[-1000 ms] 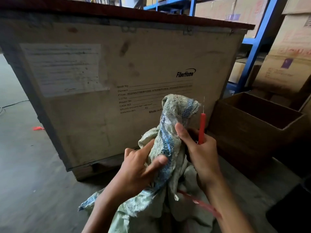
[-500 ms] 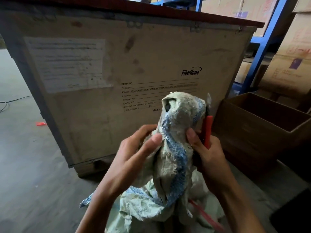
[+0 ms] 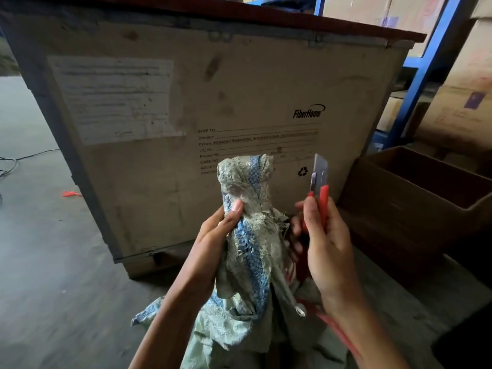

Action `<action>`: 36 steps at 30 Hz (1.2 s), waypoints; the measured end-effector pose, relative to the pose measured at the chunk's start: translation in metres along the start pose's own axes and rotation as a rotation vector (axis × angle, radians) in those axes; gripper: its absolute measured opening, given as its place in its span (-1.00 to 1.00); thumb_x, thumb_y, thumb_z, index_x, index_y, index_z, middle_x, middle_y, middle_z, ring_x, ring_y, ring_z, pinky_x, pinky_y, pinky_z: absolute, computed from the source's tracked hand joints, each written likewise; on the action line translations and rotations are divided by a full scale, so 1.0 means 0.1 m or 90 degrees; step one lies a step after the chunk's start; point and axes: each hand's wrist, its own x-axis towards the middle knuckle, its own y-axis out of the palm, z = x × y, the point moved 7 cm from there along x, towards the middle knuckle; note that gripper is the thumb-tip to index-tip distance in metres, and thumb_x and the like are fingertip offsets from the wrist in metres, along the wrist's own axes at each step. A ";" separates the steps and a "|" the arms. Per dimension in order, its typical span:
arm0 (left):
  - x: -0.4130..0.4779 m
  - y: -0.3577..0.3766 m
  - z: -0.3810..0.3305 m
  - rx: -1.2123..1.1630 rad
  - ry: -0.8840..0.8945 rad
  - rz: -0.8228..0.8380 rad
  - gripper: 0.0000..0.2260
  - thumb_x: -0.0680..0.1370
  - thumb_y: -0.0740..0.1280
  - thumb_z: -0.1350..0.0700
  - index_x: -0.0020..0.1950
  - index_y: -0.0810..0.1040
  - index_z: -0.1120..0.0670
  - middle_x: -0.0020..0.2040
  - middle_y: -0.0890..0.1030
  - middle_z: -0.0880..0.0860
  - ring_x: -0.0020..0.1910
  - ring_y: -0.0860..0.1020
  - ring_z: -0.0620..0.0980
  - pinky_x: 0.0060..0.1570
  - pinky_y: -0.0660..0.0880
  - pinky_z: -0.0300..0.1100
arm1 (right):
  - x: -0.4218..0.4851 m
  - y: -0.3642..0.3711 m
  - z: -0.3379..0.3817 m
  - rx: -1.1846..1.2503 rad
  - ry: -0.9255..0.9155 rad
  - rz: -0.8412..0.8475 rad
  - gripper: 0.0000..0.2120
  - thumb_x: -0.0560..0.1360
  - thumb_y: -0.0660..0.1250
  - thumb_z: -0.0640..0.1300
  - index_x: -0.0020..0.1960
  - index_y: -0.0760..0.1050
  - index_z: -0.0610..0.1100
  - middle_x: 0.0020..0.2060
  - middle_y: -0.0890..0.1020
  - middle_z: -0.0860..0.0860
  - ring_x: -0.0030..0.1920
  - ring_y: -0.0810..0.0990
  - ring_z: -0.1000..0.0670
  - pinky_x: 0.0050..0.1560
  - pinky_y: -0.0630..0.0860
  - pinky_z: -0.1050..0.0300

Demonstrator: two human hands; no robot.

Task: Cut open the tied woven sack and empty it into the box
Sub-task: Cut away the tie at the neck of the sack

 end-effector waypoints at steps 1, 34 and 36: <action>0.00 -0.03 0.01 -0.014 -0.003 -0.009 -0.81 0.49 0.27 -0.05 0.03 0.61 -0.09 -0.14 0.71 -0.34 -0.10 0.61 -0.49 -0.08 0.48 -0.48 | -0.02 -0.02 0.07 -0.075 -0.054 -0.007 -0.73 0.62 0.22 0.08 -0.14 0.48 -0.07 -0.42 0.43 -0.03 -0.49 0.34 -0.04 -0.52 0.35 0.13; -0.01 -0.04 -0.06 0.006 0.109 -0.090 -0.69 0.56 0.32 -0.10 0.11 0.60 0.12 -0.01 0.71 0.12 -0.03 0.66 0.03 0.07 0.56 0.08 | -0.34 0.21 0.47 -0.542 -0.299 -0.033 -0.82 0.64 0.28 0.00 0.21 0.53 0.01 -0.19 0.69 0.12 -0.24 0.68 0.10 -0.29 0.60 0.12; -0.01 -0.05 -0.07 0.007 0.115 -0.094 -0.68 0.55 0.34 -0.12 0.11 0.61 0.11 0.00 0.71 0.14 -0.02 0.66 0.06 0.11 0.55 0.15 | -0.34 0.22 0.47 -0.541 -0.303 -0.036 -0.82 0.64 0.29 -0.01 0.21 0.53 0.00 -0.18 0.70 0.11 -0.24 0.69 0.09 -0.29 0.61 0.10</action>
